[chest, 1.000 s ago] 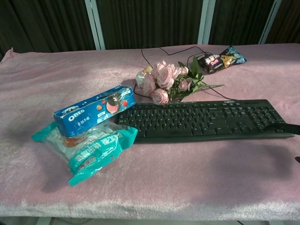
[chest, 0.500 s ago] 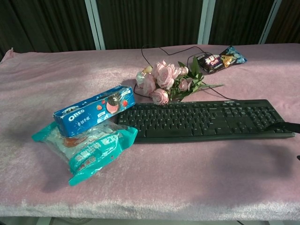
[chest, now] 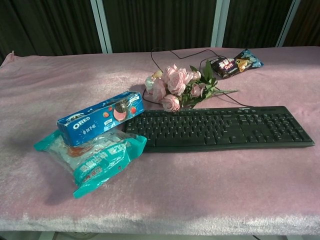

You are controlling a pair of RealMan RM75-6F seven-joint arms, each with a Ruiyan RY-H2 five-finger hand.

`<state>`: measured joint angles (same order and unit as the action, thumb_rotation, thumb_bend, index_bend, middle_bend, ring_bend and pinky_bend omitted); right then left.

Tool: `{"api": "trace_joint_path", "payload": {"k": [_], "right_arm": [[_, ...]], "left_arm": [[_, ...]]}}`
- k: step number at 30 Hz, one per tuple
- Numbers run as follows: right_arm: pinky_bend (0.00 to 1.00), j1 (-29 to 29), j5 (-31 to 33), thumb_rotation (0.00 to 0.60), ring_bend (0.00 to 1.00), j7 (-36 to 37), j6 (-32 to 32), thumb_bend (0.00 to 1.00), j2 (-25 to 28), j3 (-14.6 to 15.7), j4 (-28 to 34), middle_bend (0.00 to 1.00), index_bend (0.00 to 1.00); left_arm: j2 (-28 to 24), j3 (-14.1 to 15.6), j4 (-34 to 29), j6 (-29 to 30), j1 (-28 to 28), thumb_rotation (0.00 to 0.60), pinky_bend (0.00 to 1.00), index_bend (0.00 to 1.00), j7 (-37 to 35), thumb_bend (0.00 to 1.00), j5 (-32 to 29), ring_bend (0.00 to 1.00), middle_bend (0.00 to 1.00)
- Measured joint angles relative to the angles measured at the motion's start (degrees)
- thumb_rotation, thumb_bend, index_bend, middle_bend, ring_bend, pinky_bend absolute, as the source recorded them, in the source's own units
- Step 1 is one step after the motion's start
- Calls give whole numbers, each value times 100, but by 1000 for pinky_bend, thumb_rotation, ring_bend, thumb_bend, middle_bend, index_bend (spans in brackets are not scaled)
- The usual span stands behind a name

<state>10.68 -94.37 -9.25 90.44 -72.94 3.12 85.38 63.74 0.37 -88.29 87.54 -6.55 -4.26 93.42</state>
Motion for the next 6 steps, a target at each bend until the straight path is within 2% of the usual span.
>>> {"api": "trace_joint_path", "payload": {"k": [3,6], "right_arm": [[323,-315,-305,600,0,226,712,416,22,-39,-122,0,0],[302,-458,-353,600,0,363,920,416,53,-64,-157,0,0]], "left_arm": [[14,3,7,-12,-12,600,0,0,21,413,15,0,0],[24,5,2,-59,-25,600,0,0,57,413,-2,0,0]]}}
